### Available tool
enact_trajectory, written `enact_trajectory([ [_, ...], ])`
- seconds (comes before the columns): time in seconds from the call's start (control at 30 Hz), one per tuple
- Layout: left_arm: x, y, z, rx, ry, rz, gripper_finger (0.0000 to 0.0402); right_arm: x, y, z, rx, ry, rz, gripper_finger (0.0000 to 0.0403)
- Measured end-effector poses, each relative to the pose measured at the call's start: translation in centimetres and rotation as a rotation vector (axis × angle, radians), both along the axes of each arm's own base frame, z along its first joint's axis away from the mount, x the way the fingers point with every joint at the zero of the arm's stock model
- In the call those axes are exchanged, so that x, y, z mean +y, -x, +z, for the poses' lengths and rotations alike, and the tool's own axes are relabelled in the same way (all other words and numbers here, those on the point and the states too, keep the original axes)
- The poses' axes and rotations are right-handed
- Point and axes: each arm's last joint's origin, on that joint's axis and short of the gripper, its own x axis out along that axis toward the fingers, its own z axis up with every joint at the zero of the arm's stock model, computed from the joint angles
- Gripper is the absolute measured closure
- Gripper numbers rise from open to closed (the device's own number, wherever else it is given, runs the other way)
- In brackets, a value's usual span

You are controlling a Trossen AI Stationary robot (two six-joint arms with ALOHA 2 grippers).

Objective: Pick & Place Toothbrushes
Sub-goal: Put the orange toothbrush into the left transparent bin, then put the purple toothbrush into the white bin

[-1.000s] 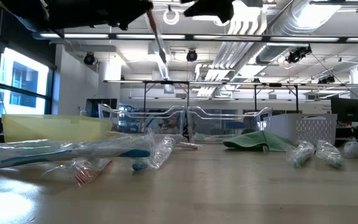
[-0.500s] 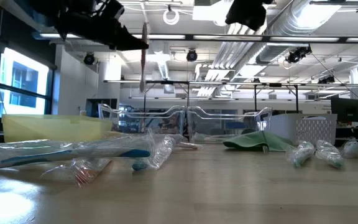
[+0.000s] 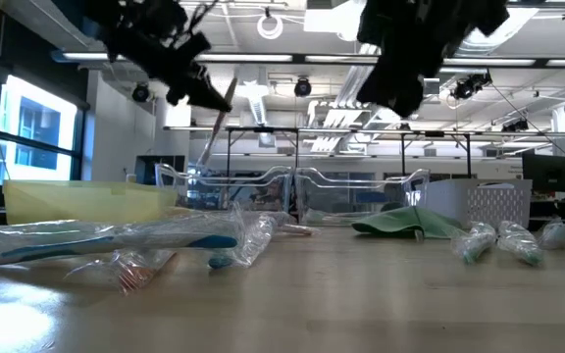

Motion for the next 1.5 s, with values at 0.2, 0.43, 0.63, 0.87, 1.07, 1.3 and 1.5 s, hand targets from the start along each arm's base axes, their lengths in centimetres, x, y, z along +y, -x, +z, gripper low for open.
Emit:
enact_trajectory([
  [0.2, 2.6, 0.3, -2.7, 0.064, 0.119, 0.054, 0.0384, 0.9, 0.5, -1.9, -0.106, -0.107, -0.010, 0.0401],
  [0.43, 3.6, -0.7, -5.3, 0.112, 0.206, 0.049, 0.0384, 2.6, 0.5, -1.7, -0.159, -0.074, 0.035, 0.0401],
  [0.63, 3.9, -1.3, -6.6, 0.139, 0.228, 0.047, 0.0384, 3.2, 0.5, -1.7, -0.168, -0.045, 0.019, 0.0401],
  [0.87, 4.1, -1.4, -6.8, 0.139, 0.228, 0.052, 0.0334, 3.4, 0.5, -1.6, -0.173, -0.046, 0.026, 0.0401],
  [1.07, 4.1, -1.4, -6.8, 0.142, 0.223, 0.061, 0.0261, 3.4, 0.5, -1.6, -0.174, -0.047, 0.025, 0.0401],
  [1.3, 4.1, -1.4, -6.8, 0.142, 0.222, 0.064, 0.0216, 3.4, 0.5, -1.6, -0.174, -0.047, 0.025, 0.0401],
  [1.5, 4.1, -1.4, -6.8, 0.142, 0.222, 0.064, 0.0214, 3.4, 0.5, -1.6, -0.174, -0.047, 0.024, 0.0401],
])
